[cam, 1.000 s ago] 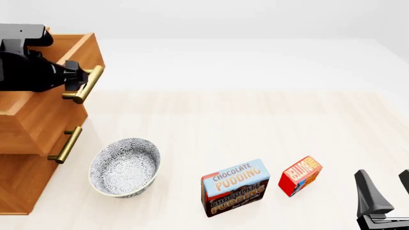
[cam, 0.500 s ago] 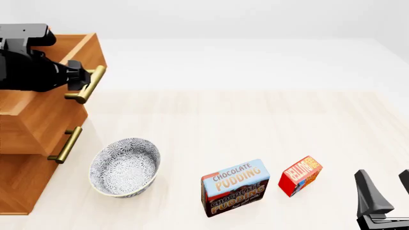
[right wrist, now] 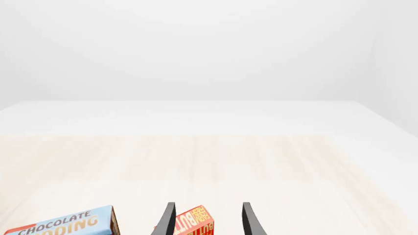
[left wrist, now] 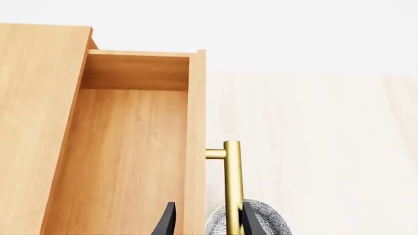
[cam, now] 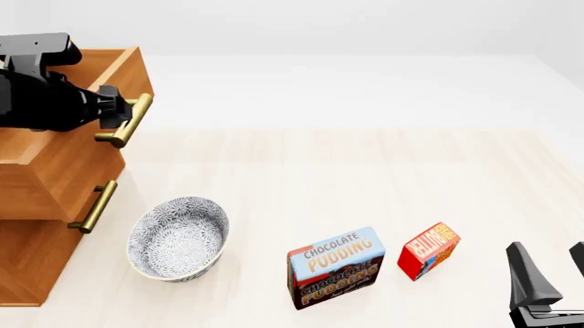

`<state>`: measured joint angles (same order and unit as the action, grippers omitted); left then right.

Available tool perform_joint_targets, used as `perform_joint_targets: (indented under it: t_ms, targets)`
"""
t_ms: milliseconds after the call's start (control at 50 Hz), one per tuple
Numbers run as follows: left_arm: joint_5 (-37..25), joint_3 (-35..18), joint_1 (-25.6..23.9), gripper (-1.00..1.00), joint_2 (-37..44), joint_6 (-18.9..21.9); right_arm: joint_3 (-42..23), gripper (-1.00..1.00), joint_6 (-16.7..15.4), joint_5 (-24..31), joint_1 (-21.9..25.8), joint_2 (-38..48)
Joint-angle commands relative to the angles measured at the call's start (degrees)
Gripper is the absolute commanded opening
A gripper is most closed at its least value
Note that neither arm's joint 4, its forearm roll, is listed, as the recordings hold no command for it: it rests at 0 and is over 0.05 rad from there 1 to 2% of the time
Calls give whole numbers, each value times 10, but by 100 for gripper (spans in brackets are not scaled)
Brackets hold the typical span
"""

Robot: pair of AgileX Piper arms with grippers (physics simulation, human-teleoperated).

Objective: Put the butter at the back in the top drawer of the cabinet and close it.

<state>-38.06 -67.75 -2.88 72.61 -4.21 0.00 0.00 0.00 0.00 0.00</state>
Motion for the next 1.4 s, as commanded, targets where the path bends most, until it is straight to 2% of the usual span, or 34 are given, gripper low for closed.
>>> perform_joint_targets:
  t_ms: [20,420,1400]
  targets:
    - [-3,3,-5,100,-1,-11,0,100,0,0,0,0]
    - [-3,-2,-27,100,-7,-47,0,100,0,0,0,0]
    - [10,17,-45,100,-8,-57,0,100,0,0,0,0]
